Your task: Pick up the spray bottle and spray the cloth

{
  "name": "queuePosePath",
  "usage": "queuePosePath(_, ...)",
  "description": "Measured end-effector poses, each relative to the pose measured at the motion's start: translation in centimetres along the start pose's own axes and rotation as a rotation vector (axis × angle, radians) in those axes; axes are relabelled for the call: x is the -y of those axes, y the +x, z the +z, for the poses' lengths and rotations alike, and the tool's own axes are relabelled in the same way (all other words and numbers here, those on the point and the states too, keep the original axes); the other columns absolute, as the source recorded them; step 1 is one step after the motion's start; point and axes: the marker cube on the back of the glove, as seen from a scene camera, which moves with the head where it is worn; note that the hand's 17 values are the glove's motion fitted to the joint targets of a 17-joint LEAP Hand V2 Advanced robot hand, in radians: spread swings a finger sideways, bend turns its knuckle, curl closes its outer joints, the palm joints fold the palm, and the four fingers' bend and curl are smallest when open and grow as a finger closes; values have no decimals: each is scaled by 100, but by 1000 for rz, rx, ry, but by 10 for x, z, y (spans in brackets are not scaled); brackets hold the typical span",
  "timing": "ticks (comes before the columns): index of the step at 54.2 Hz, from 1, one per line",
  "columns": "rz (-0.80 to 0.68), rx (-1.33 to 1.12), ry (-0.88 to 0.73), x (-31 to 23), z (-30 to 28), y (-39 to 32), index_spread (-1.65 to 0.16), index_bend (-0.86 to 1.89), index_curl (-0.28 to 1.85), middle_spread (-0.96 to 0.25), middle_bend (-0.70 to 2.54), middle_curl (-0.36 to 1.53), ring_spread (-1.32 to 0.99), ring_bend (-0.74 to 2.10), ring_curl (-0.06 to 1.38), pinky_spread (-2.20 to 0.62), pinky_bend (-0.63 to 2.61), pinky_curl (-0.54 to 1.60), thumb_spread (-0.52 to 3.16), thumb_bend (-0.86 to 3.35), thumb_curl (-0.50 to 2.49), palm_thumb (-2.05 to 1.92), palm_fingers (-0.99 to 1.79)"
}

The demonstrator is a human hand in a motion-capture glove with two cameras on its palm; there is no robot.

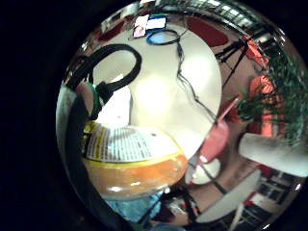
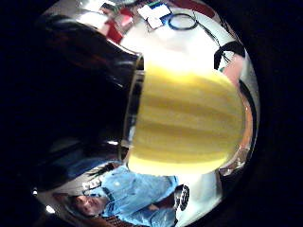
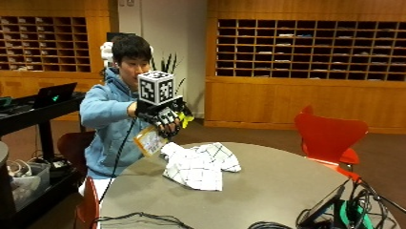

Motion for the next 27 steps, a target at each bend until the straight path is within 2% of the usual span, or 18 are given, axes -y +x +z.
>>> queuePosePath(12, -36, -391, -159, 1, -1, -44, -25, 17, 46, -21, 40, 48, -23, 41, 43, -32, 38, 40, 42, -4, 67, 97, 125)
queuePosePath(27, -67, -571, -279, 1, 46, -64, -26, 17, 46, -21, 40, 48, -24, 40, 43, -32, 37, 39, 42, -4, 68, 97, 125)
